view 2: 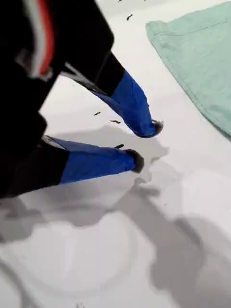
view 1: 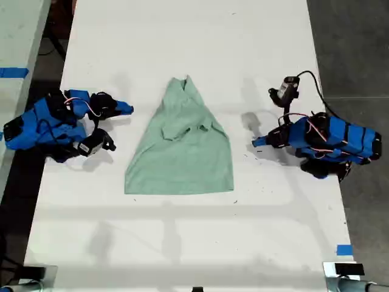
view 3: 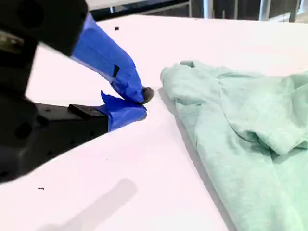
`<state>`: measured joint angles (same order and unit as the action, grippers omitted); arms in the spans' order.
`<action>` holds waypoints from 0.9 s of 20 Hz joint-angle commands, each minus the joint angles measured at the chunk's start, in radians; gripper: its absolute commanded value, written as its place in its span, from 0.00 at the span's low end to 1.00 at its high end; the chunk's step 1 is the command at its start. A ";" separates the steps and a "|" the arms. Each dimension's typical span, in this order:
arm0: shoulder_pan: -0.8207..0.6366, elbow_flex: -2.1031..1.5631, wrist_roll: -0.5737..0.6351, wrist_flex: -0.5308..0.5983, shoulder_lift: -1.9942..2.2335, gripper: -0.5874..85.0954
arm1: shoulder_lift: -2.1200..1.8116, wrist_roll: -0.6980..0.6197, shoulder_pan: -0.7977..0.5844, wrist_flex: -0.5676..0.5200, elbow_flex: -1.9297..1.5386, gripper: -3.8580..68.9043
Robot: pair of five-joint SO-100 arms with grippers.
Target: Fold t shirt
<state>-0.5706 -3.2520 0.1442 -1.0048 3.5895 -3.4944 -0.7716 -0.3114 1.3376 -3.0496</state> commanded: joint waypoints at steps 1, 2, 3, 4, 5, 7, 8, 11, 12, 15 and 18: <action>0.026 -0.037 -0.011 0.006 0.008 0.01 | 1.005 0.482 0.124 -0.144 0.690 0.21; 0.028 -0.037 -0.012 0.006 0.008 0.00 | 0.911 0.494 0.120 -0.143 0.618 0.21; 0.028 -0.037 -0.014 0.006 0.008 0.00 | 0.795 0.505 0.114 -0.129 0.541 0.21; 0.028 -0.037 -0.012 0.006 0.008 0.00 | 0.669 0.511 0.110 -0.097 0.474 0.21; 0.026 -0.037 -0.009 0.009 0.008 0.00 | 0.563 0.517 0.110 -0.055 0.426 0.21; 0.025 -0.037 -0.009 0.009 0.008 0.00 | 0.465 0.528 0.112 0.009 0.390 0.20; 0.025 -0.037 -0.009 0.009 0.008 0.00 | 0.495 0.525 0.118 0.015 0.416 0.20; 0.023 -0.037 -0.011 0.009 0.008 0.00 | 0.830 0.488 0.144 -0.048 0.618 0.28; 0.025 -0.037 -0.012 0.009 0.008 0.00 | 0.950 0.476 0.150 -0.075 0.692 0.31; 0.028 -0.037 -0.014 0.006 0.008 0.00 | 1.239 0.483 0.193 -0.169 0.833 0.34; 0.028 -0.037 -0.012 0.008 0.008 0.00 | 1.493 0.514 0.242 -0.270 0.922 0.36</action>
<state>-0.5538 -3.2520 0.1442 -1.0048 3.5895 -2.1154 -0.2807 -0.1058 1.1474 -2.2212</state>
